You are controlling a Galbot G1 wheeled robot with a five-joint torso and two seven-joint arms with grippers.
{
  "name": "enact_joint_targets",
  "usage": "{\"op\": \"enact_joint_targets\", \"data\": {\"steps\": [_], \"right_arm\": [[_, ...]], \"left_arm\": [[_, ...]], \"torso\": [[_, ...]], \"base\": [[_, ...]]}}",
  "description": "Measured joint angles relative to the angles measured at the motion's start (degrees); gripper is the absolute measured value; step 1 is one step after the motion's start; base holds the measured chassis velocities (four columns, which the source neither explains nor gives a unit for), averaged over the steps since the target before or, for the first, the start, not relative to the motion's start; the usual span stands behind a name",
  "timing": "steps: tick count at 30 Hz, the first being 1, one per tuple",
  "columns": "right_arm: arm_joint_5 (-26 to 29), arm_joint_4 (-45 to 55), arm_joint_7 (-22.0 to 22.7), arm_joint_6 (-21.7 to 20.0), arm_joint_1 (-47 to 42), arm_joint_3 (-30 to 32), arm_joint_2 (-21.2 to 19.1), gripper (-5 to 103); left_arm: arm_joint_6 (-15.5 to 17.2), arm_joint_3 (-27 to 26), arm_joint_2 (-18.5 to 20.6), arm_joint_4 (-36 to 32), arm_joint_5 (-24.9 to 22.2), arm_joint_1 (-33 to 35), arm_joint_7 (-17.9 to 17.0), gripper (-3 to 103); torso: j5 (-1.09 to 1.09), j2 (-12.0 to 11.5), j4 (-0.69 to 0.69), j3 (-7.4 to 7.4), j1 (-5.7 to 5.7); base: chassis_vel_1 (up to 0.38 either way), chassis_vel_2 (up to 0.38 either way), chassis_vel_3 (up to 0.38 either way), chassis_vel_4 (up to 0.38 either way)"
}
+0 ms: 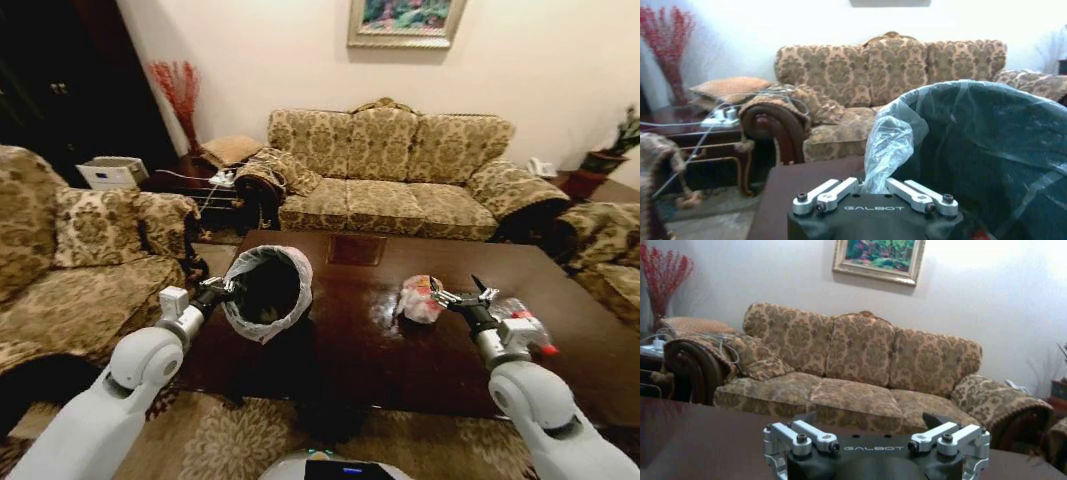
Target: Move to the front of the table and place the trash on the table into the trash bin.
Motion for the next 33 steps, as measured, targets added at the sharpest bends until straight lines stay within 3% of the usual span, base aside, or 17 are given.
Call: {"op": "enact_joint_targets", "data": {"steps": [13, 20, 22, 26, 29, 33], "right_arm": [[-1.29, -4.53, 0.05, 1.13, 4.18, -6.27, 0.83, 100], [8.3, -10.38, 2.23, 0.79, 14.0, -16.24, 1.29, 100], [11.01, -13.81, 2.09, 0.48, 19.57, -22.06, 2.05, 100], [13.84, -18.76, 2.89, 0.14, 25.42, -28.49, 3.38, 100], [14.1, -21.53, 4.14, 0.12, 27.69, -31.19, 4.44, 100], [17.45, -27.18, 13.67, -1.32, 31.91, -34.91, 8.29, 100]], "left_arm": [[-0.21, 0.29, -0.41, -0.95, -0.01, 1.06, -1.15, 1], [-0.07, 0.35, -0.08, -1.06, -0.16, 1.1, -1.41, 1], [-0.01, 0.33, 0.16, -1.06, -0.19, 1.31, -1.51, 1], [0.05, 0.45, 0.38, -0.62, -0.19, 1.28, -1.74, 1], [0.13, 0.56, 0.42, -0.29, -0.18, 1.19, -1.72, 1], [0.15, 1.04, -0.08, 0.92, 0.0, 0.54, -0.43, 1]], "torso": [[-0.02, -0.01, 0.01, 0.01, 0.01], [0.03, 0.0, -0.01, 0.01, 0.01], [0.04, 0.0, 0.0, 0.01, 0.01], [-0.11, -0.01, 0.05, 0.01, 0.01], [-0.02, -0.02, 0.09, 0.02, 0.02], [0.02, -0.02, 0.04, 0.02, 0.02]], "base": [[-0.231, -0.232, 0.221, 0.209], [-0.186, -0.184, 0.17, 0.159], [-0.043, -0.058, 0.01, 0.031], [0.041, 0.027, -0.014, -0.007], [0.085, 0.083, -0.034, -0.018], [0.013, 0.022, -0.002, -0.003]]}}
